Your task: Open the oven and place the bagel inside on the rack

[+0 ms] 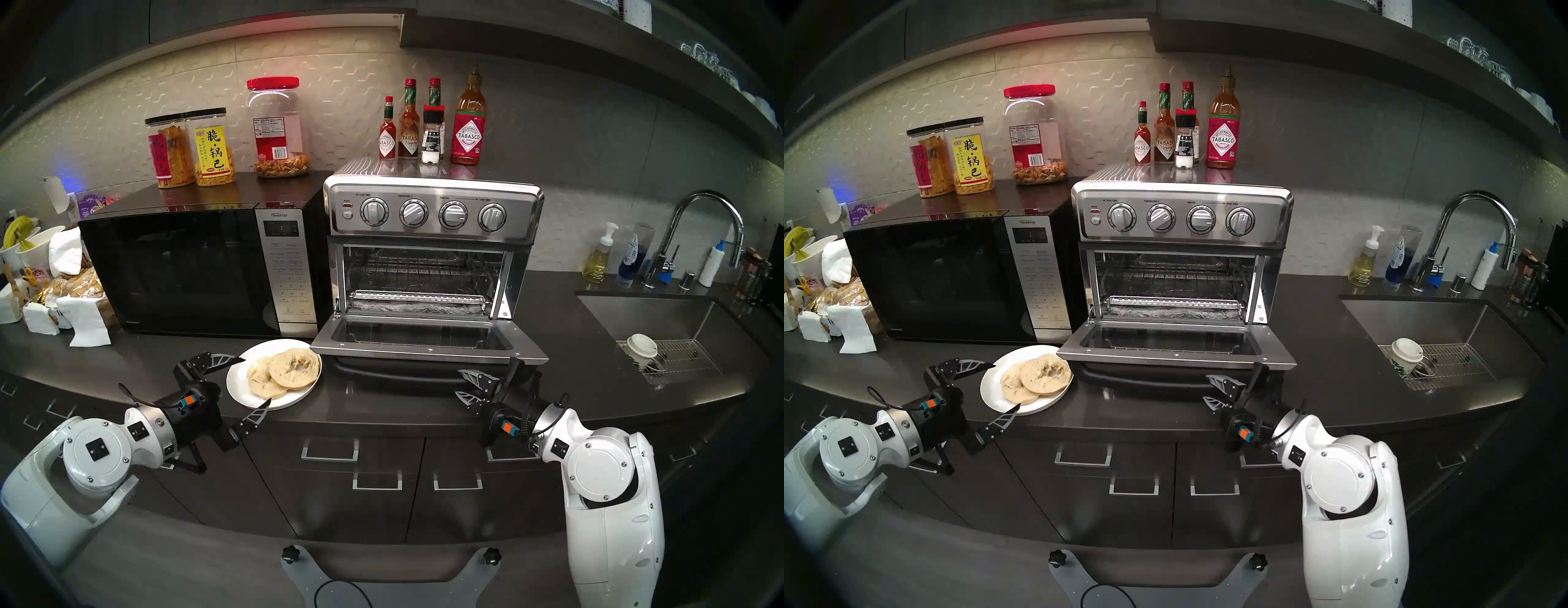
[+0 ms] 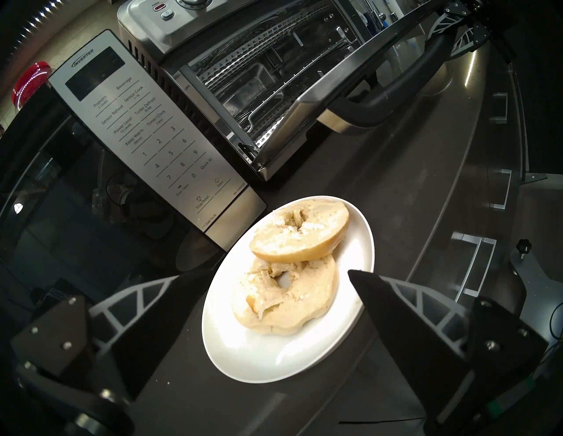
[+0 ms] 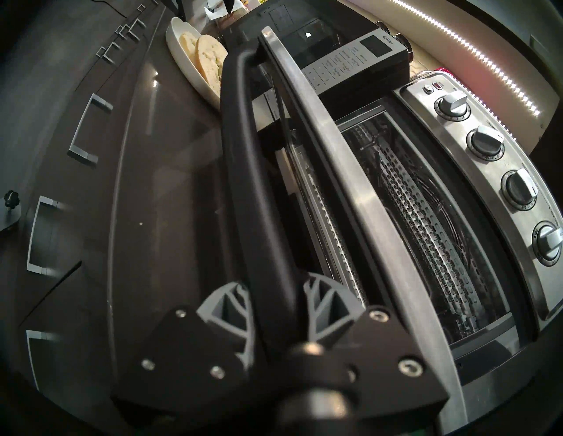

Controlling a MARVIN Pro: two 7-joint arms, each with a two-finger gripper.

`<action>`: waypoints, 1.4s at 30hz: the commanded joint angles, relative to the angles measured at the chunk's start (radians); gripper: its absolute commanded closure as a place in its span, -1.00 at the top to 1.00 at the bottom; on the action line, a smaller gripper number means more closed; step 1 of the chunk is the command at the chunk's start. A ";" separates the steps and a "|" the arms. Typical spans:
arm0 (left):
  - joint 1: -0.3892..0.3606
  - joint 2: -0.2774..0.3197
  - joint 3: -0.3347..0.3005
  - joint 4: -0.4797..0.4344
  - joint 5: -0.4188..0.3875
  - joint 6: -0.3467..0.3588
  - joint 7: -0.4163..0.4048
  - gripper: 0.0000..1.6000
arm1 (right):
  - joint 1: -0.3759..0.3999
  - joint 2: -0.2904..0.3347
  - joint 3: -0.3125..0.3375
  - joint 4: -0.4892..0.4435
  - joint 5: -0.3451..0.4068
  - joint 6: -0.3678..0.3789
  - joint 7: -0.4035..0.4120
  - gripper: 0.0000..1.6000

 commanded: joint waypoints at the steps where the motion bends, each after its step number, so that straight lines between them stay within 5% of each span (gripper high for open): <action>1: 0.000 0.002 -0.012 -0.012 0.001 -0.004 -0.002 1.00 | -0.033 0.009 0.007 -0.006 -0.001 -0.007 0.009 -1.00; 15: 0.000 0.002 -0.012 -0.011 0.001 -0.004 -0.002 1.00 | -0.017 0.027 0.014 0.051 -0.026 -0.030 -0.003 -1.00; 42: -0.001 0.001 -0.011 -0.011 0.002 -0.004 -0.002 1.00 | -0.063 0.039 0.064 0.016 0.014 -0.041 0.017 -1.00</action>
